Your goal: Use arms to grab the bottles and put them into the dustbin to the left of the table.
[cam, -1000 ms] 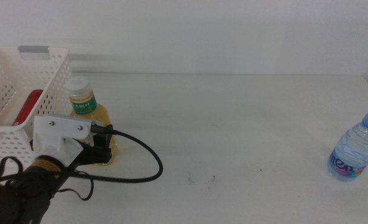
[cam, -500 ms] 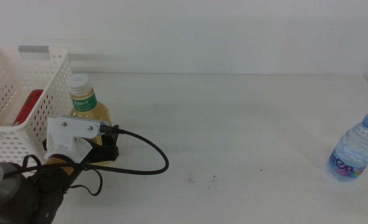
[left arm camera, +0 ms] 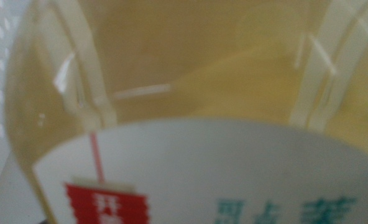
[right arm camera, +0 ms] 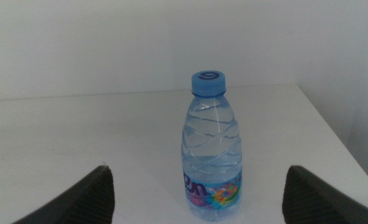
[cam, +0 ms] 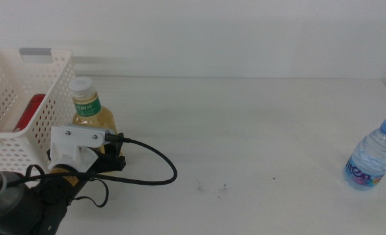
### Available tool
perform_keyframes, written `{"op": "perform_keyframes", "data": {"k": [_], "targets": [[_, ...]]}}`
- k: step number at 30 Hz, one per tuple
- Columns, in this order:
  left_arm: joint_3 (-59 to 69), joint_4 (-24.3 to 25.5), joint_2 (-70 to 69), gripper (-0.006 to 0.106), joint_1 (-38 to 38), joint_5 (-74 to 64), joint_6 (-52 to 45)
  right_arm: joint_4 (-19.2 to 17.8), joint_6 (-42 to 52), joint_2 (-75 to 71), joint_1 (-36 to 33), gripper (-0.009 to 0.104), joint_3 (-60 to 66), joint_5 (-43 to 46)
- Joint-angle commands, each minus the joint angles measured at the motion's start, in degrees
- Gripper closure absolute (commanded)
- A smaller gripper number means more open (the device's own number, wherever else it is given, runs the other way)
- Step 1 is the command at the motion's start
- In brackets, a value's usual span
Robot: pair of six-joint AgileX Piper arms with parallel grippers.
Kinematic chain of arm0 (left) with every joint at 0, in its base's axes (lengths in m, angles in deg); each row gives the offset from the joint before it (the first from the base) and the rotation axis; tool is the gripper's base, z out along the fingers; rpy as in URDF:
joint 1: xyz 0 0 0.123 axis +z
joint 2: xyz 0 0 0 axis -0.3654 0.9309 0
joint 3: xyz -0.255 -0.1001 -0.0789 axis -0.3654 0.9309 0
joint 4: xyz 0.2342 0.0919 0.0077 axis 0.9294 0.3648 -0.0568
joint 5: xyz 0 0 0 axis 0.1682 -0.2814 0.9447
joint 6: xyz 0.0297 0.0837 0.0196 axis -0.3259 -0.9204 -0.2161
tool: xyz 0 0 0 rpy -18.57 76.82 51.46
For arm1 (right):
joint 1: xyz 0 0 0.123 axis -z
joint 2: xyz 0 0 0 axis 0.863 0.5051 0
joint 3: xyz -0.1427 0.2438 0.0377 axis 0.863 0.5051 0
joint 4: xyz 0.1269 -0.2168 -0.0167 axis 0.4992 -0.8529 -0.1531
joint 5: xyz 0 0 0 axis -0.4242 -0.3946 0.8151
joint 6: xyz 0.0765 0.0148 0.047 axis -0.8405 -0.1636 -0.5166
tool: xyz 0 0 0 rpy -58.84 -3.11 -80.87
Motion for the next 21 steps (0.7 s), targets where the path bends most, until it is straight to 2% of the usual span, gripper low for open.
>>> {"op": "perform_keyframes", "data": {"k": [1,7,10,16,21], "targets": [[-0.3,-0.2,-0.8,0.059,0.4,1.4,1.3,-0.4,0.2,-0.3,0.4,0.010,0.2,0.5],[4.5,0.3,-10.7,0.088,0.3,1.4,0.9,-0.4,0.2,-0.3,0.4,0.010,0.2,0.5],[6.5,0.8,-18.4,0.096,0.3,-0.1,2.3,-0.4,0.2,-0.3,0.4,0.010,0.2,0.5],[2.8,4.6,-37.6,0.097,0.3,-30.6,4.4,-0.4,0.2,-0.3,0.4,0.010,0.2,0.5],[-6.6,13.0,-49.3,0.097,0.3,-57.9,12.8,-0.4,0.2,-0.3,0.4,0.010,0.2,0.5]]}}
